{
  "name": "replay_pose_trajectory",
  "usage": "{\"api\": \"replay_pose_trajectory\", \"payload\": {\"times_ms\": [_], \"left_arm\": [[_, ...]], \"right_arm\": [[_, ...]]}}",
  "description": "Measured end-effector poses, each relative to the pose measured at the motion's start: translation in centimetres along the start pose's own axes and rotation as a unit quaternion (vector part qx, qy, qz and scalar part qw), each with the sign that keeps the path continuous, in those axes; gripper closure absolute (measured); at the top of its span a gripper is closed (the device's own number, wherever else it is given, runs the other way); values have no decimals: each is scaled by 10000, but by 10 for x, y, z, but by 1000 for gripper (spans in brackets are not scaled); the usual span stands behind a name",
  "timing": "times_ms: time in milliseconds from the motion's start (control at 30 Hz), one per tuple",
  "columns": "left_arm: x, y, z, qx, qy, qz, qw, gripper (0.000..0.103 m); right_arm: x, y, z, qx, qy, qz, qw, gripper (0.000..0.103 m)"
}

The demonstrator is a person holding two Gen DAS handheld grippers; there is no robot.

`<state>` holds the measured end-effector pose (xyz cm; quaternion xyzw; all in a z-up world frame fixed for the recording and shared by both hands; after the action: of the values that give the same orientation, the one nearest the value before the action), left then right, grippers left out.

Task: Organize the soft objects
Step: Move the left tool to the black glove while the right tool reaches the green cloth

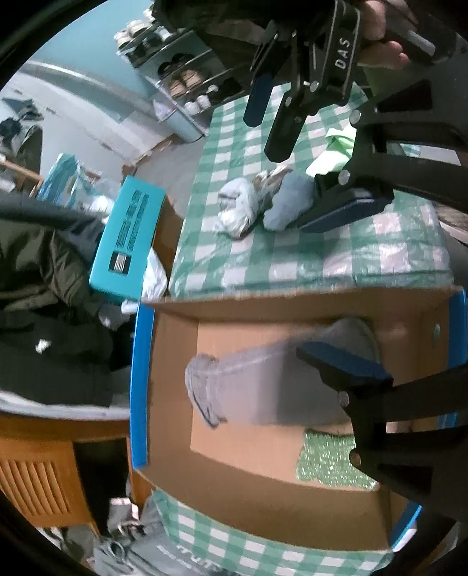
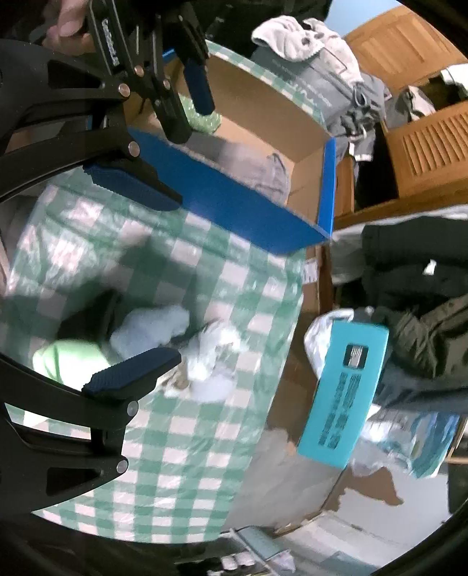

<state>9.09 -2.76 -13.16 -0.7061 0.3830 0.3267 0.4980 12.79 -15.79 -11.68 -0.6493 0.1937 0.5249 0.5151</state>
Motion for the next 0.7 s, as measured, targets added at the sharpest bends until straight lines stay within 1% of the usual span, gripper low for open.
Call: {"api": "replay_pose_trajectory", "payload": {"times_ms": [400, 467, 700], "left_arm": [[21, 16, -57, 475, 162, 302, 9983, 36], [25, 20, -65, 556, 196, 369, 9976, 34], [47, 37, -86, 706, 278, 643, 9950, 34]], "right_arm": [[-2, 45, -60, 502, 214, 181, 9983, 24], [-1, 53, -66, 553, 228, 235, 9979, 24], [2, 80, -84, 662, 225, 392, 9968, 24]]}}
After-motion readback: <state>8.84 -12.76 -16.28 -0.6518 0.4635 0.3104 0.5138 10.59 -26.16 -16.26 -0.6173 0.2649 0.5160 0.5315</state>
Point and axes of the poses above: each gripper's, at about its wrist camera, not at the fingertips, and x roughly the way its jaws point, z to its left, y to its underside, the point moved 10 cm from there along x, roughly the way its jaws point, and after that the axes turned 3 degrees about -x, right-handed, at the moved point
